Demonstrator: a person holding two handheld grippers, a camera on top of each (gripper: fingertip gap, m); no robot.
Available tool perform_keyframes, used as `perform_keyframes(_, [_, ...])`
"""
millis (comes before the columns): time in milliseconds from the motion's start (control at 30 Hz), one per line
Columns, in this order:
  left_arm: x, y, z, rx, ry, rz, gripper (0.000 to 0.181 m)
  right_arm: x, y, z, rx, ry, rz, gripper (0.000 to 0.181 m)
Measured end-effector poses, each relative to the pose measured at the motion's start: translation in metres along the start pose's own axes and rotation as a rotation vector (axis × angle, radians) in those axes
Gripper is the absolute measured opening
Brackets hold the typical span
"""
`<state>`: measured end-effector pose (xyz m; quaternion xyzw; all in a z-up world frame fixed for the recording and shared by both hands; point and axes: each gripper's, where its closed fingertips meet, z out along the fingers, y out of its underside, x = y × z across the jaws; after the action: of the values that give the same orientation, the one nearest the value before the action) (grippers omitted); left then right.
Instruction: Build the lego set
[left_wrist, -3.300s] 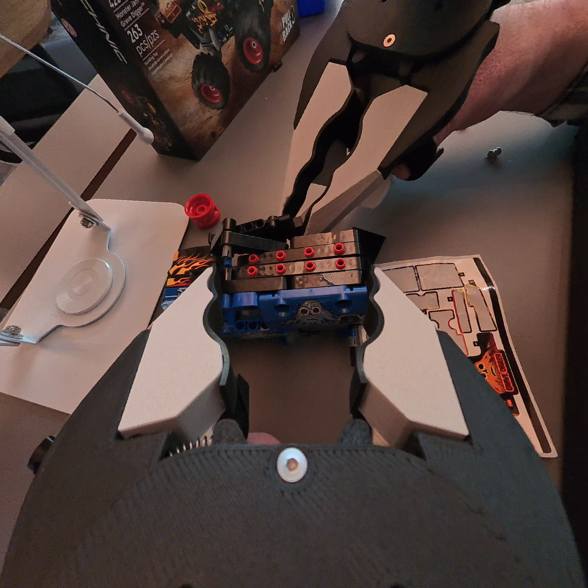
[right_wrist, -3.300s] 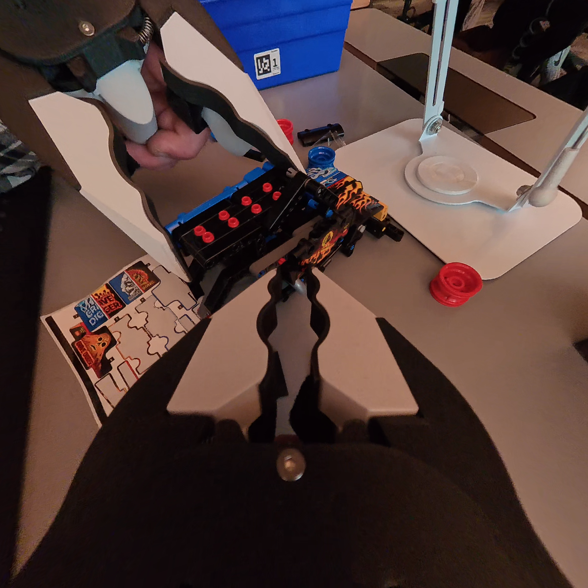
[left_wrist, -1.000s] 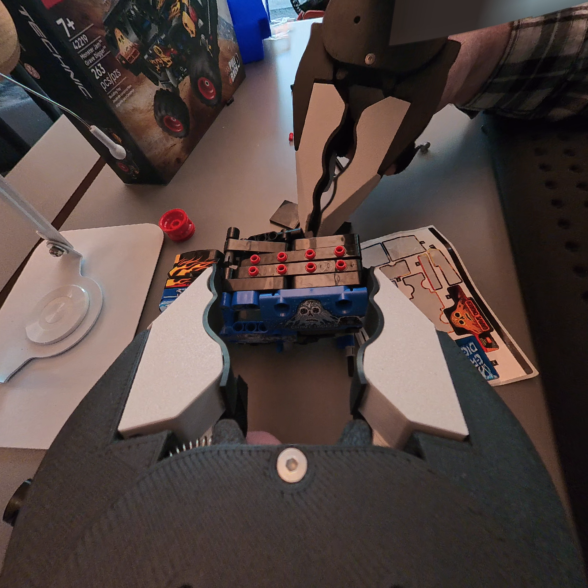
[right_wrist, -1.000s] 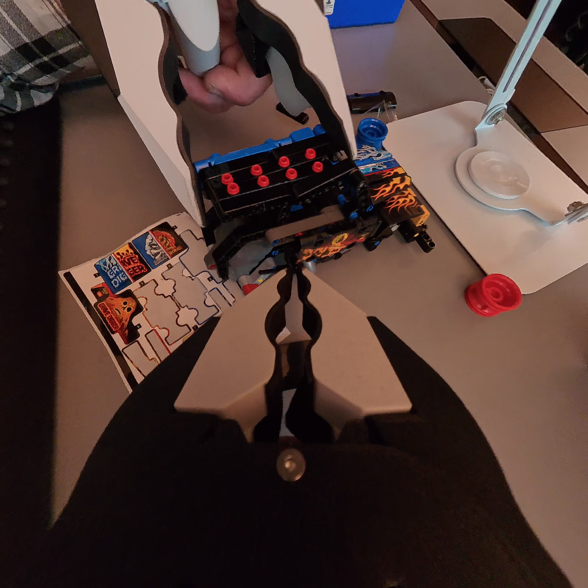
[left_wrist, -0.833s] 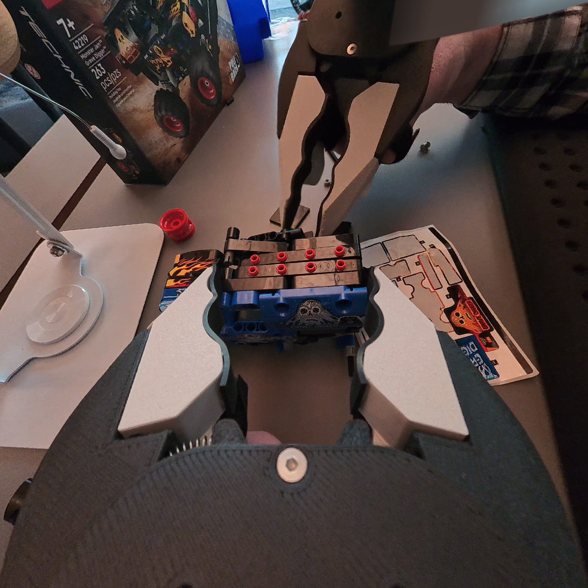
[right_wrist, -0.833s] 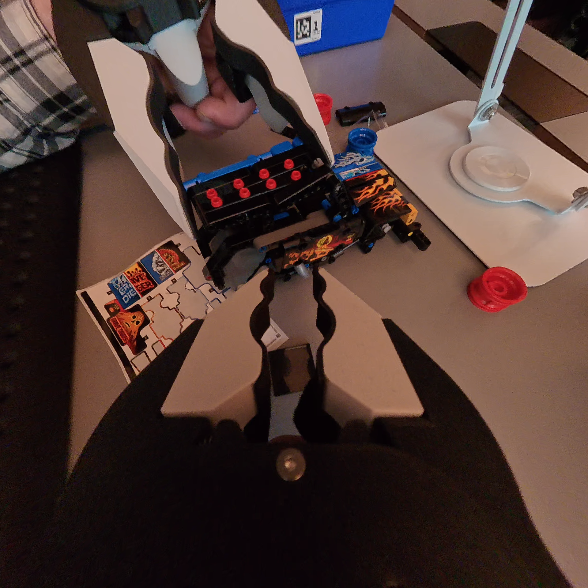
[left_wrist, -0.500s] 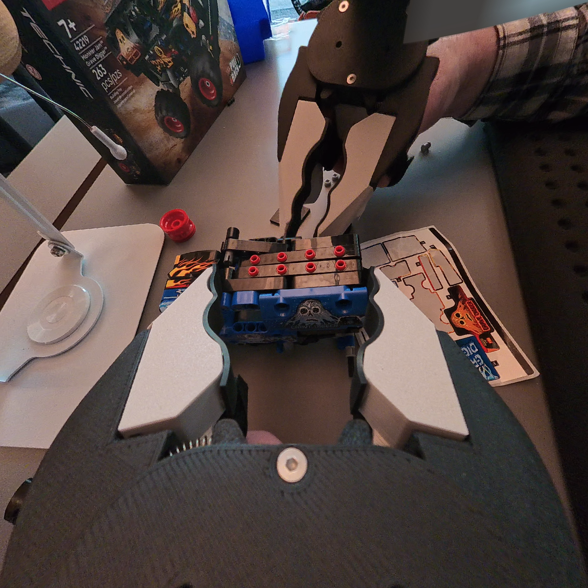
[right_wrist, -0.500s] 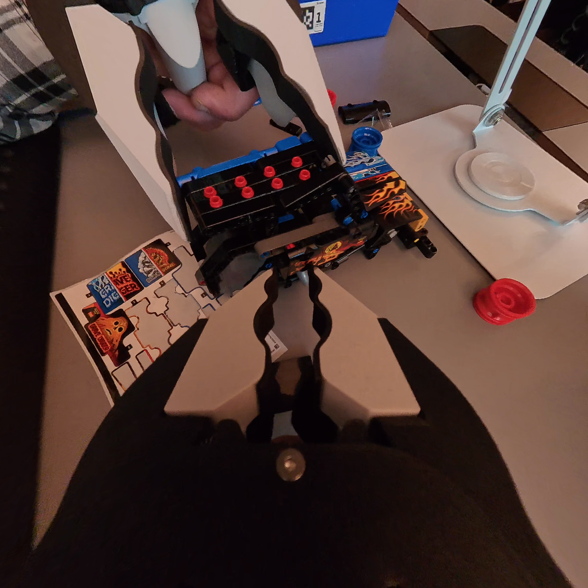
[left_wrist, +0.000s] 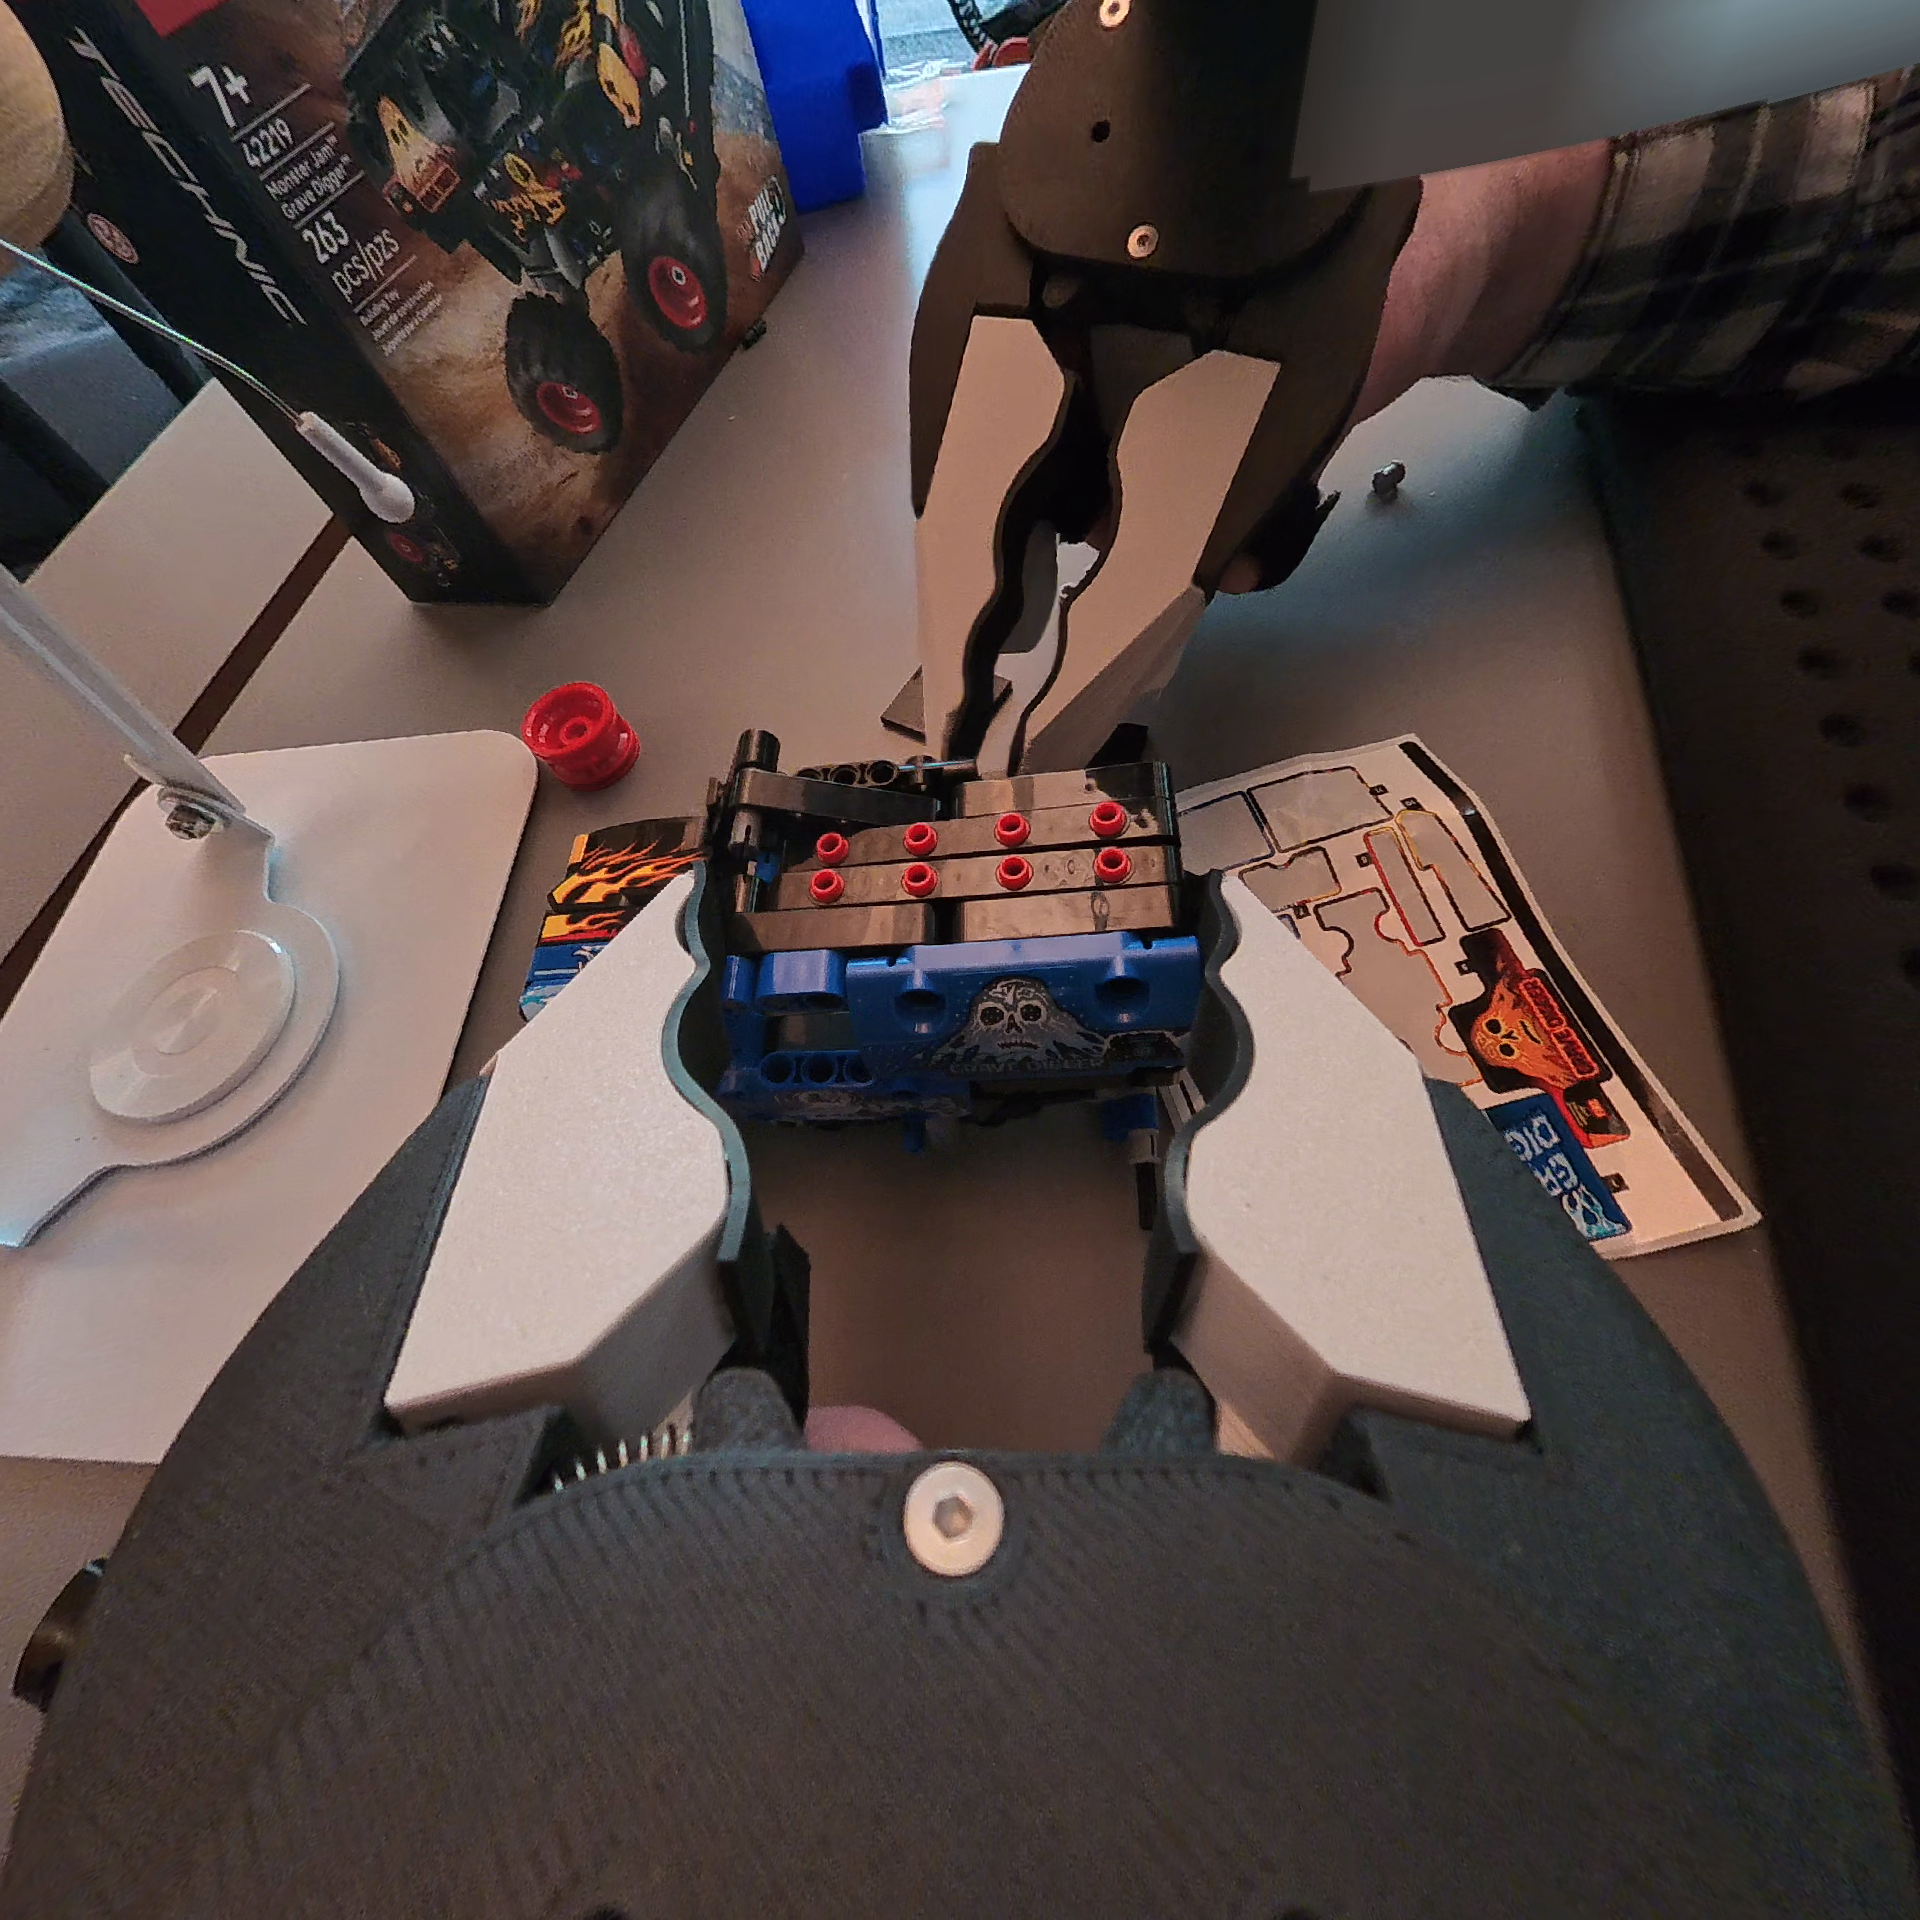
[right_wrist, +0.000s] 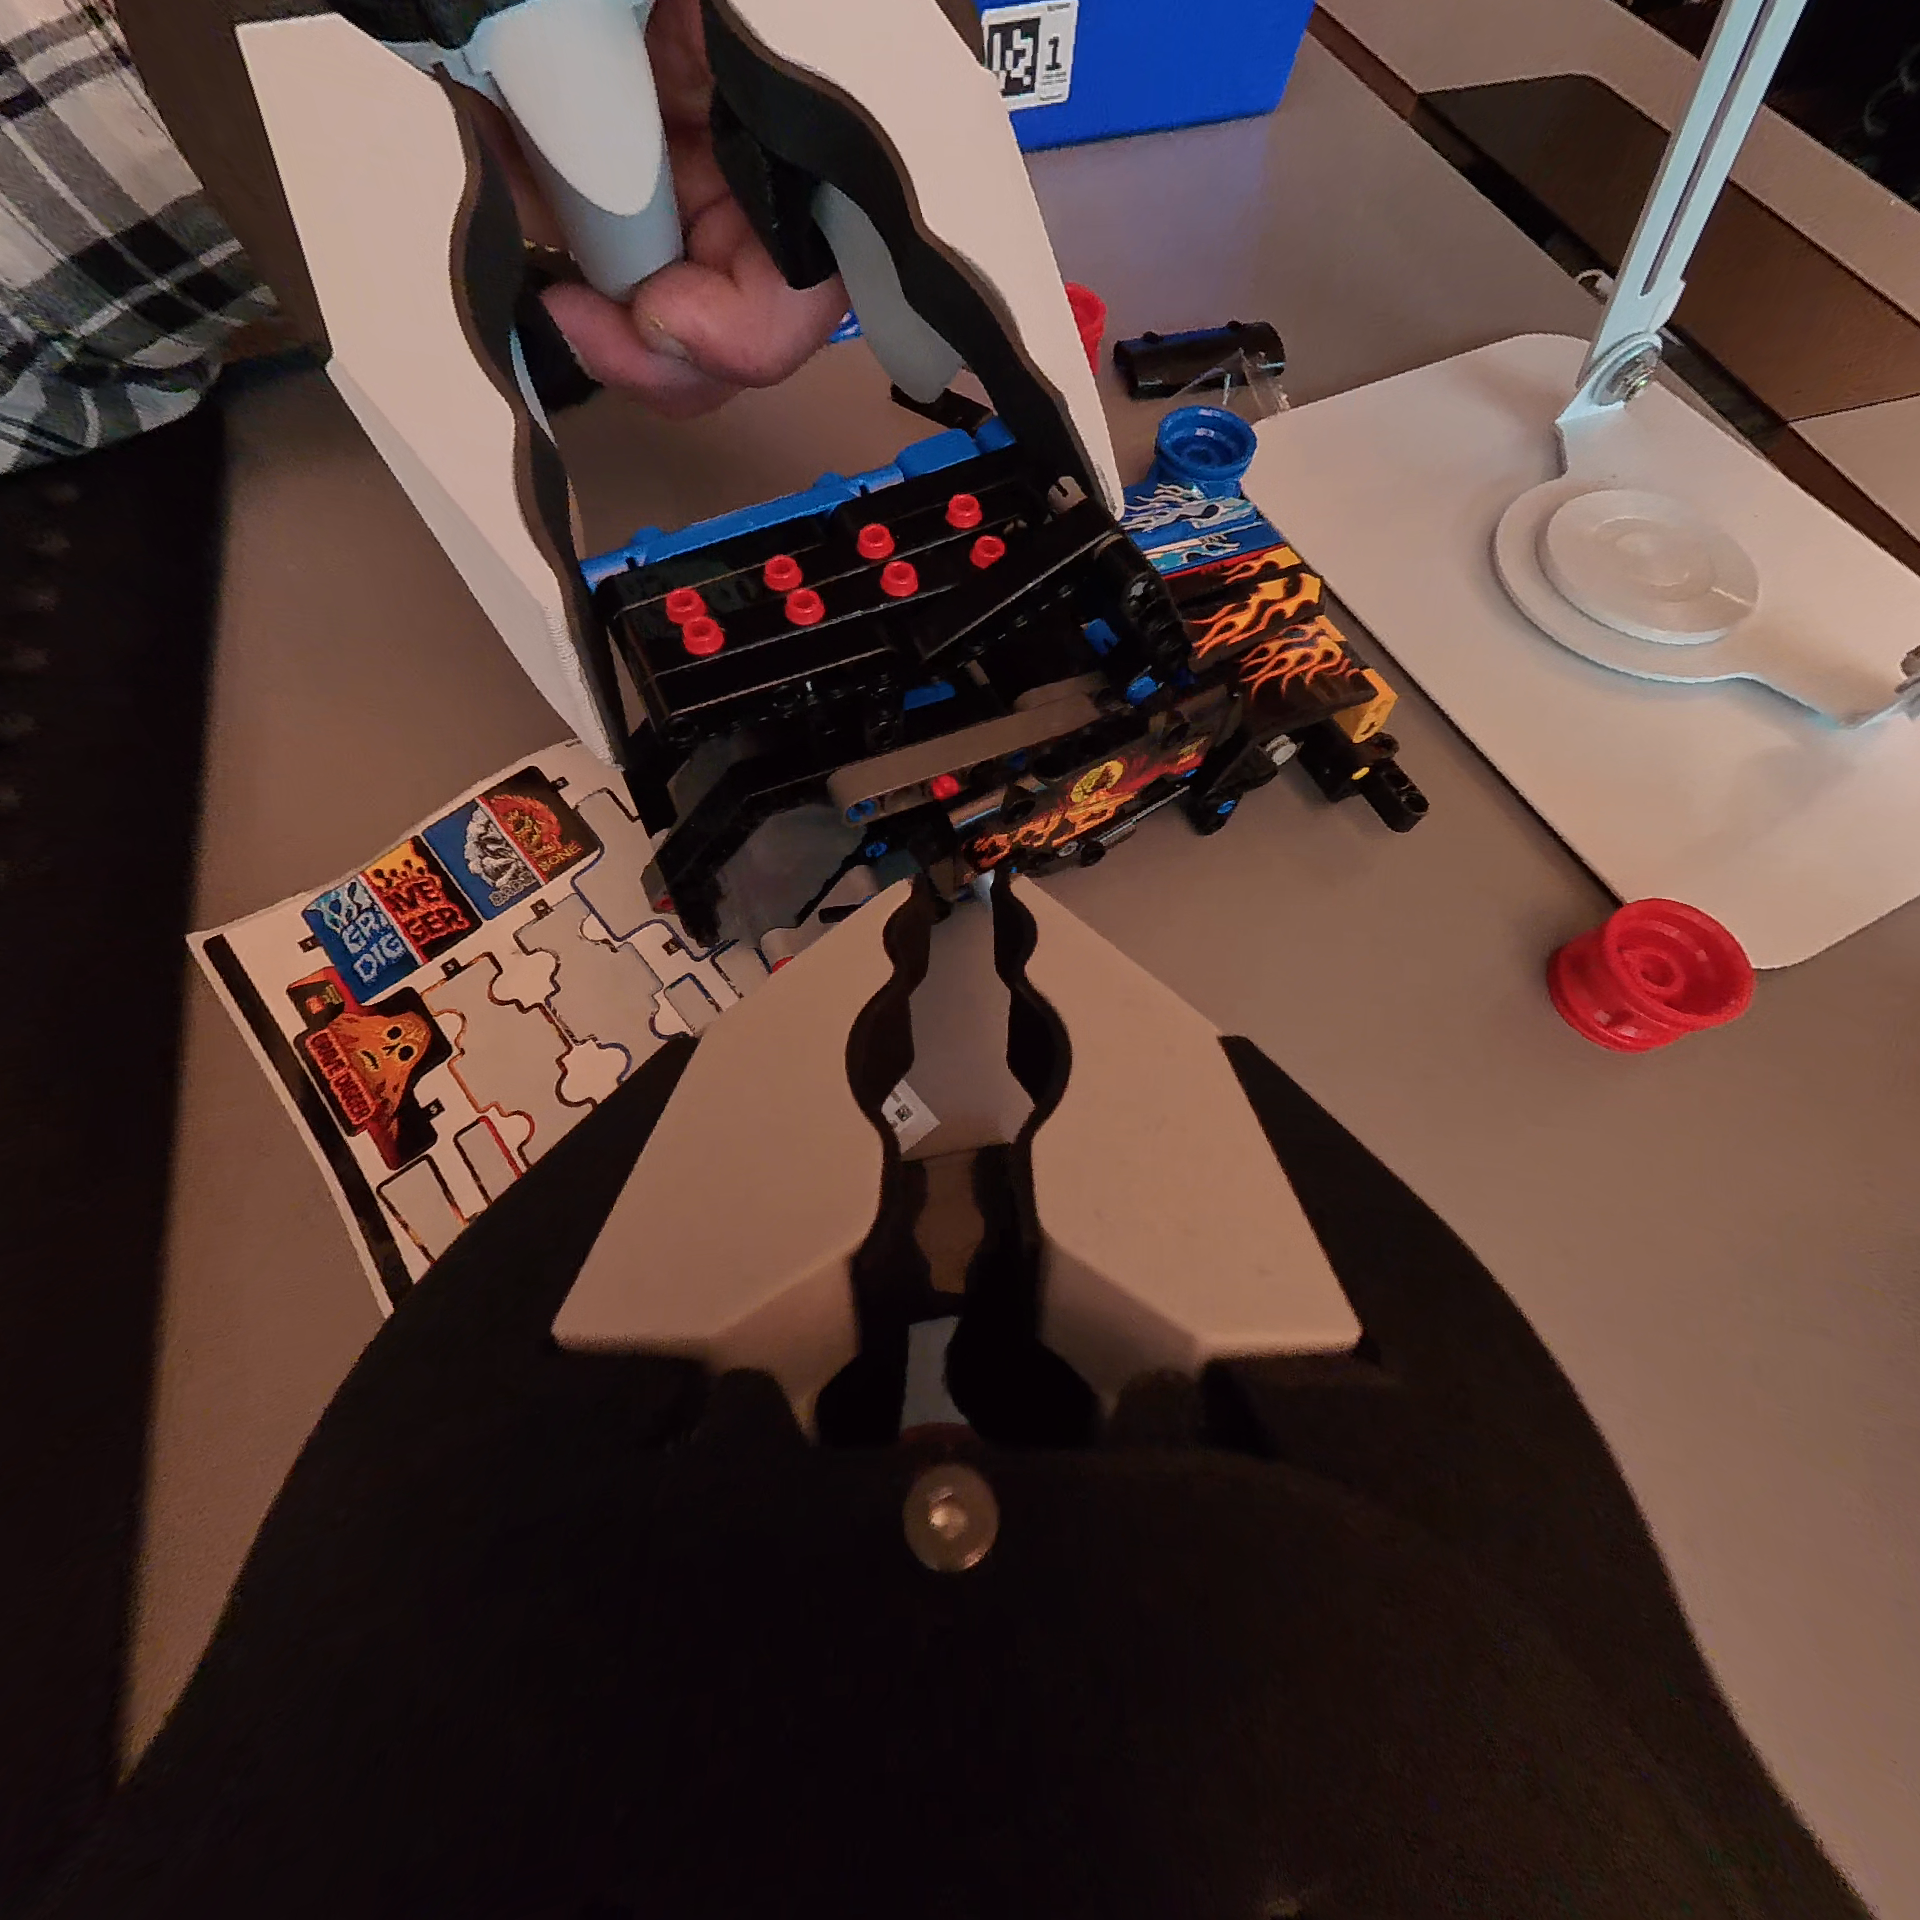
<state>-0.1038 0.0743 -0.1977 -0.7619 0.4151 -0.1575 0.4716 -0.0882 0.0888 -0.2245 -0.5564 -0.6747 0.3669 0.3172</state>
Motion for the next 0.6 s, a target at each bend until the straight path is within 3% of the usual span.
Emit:
perform_keyframes(333, [0.000,0.000,0.001,-0.007,-0.004,0.004,0.090,0.014,0.006,-0.001,-0.017,0.036,0.051,0.000])
perform_keyframes(600, [0.001,0.000,0.001,-0.016,-0.008,0.011,0.090,0.016,-0.004,-0.008,0.074,-0.045,0.120,0.036])
